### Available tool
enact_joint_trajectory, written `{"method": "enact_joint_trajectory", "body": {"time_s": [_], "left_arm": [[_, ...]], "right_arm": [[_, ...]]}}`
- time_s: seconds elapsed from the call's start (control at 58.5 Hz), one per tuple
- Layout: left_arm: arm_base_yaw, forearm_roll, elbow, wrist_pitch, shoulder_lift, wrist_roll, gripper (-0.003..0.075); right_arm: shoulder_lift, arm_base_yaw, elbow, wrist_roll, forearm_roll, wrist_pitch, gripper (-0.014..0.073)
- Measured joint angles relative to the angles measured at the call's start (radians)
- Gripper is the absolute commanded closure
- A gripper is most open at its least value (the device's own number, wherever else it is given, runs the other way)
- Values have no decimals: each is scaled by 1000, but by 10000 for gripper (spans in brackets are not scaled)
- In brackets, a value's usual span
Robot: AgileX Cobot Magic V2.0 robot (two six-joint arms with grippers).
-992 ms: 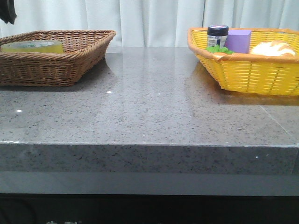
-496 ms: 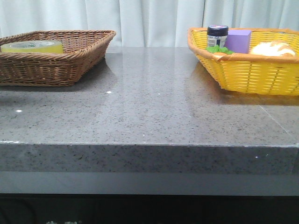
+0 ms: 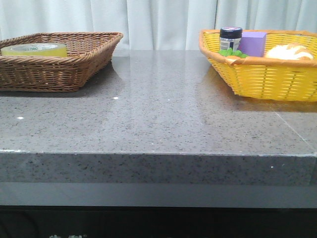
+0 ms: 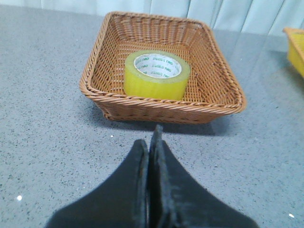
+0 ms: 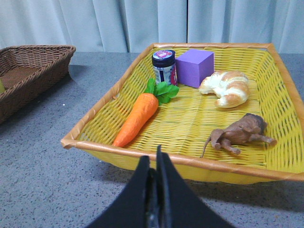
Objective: Transfer tape with both arms
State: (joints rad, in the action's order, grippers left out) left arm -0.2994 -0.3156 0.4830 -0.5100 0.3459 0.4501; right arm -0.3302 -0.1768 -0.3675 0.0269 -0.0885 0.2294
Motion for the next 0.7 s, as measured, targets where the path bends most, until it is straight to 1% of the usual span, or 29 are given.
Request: {"method": "enact_joint_trajectory", "body": {"time_s": [0.12,0.239,0.701], "left_arm": [[0,4,-53,-4,-130,0,740],[0,6,-75,-6,-213,0,740],[0,6,-77,-8,-231,0,740]], "right_arm": [[0,0,0,0,0,0,662],[0,0,0,0,0,0,662],[0,0,0,0,0,0,662]]}}
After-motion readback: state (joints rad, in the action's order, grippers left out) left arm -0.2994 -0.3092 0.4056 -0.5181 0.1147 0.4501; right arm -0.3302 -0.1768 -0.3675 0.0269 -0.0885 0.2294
